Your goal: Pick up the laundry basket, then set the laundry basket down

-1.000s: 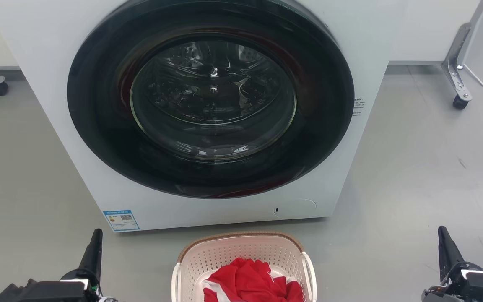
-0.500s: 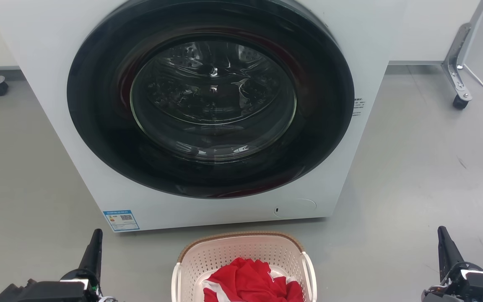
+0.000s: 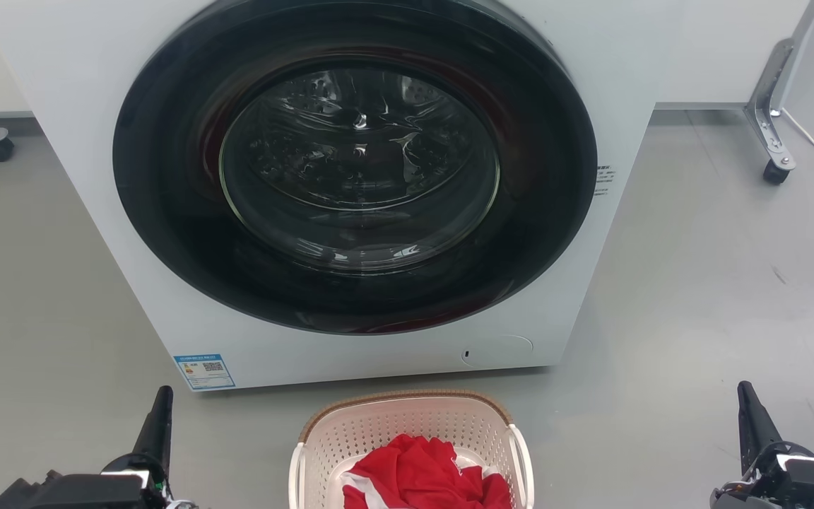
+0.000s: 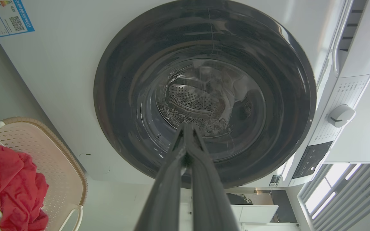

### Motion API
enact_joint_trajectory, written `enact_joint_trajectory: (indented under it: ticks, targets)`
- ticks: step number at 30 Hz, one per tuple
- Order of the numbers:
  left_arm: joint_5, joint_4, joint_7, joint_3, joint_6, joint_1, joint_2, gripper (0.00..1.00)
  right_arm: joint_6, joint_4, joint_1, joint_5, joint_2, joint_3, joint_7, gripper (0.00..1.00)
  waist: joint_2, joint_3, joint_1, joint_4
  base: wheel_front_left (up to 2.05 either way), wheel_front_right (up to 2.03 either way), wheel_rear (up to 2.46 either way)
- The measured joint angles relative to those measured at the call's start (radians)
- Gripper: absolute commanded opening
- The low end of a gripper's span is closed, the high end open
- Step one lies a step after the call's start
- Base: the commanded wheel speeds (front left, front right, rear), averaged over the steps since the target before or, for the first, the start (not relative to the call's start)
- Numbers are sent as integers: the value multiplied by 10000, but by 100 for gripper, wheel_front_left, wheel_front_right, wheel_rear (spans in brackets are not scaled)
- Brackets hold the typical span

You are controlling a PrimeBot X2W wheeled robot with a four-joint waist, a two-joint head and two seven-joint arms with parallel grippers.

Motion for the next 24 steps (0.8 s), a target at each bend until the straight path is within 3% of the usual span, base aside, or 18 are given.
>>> enact_joint_trajectory:
  ticks: [24]
  targets:
    - [-13, 8, 0, 0, 0, -1, 0, 0, 0, 0, 0, 2, 0, 0, 0, 0, 0, 0, 0, 0, 0, 0, 0]
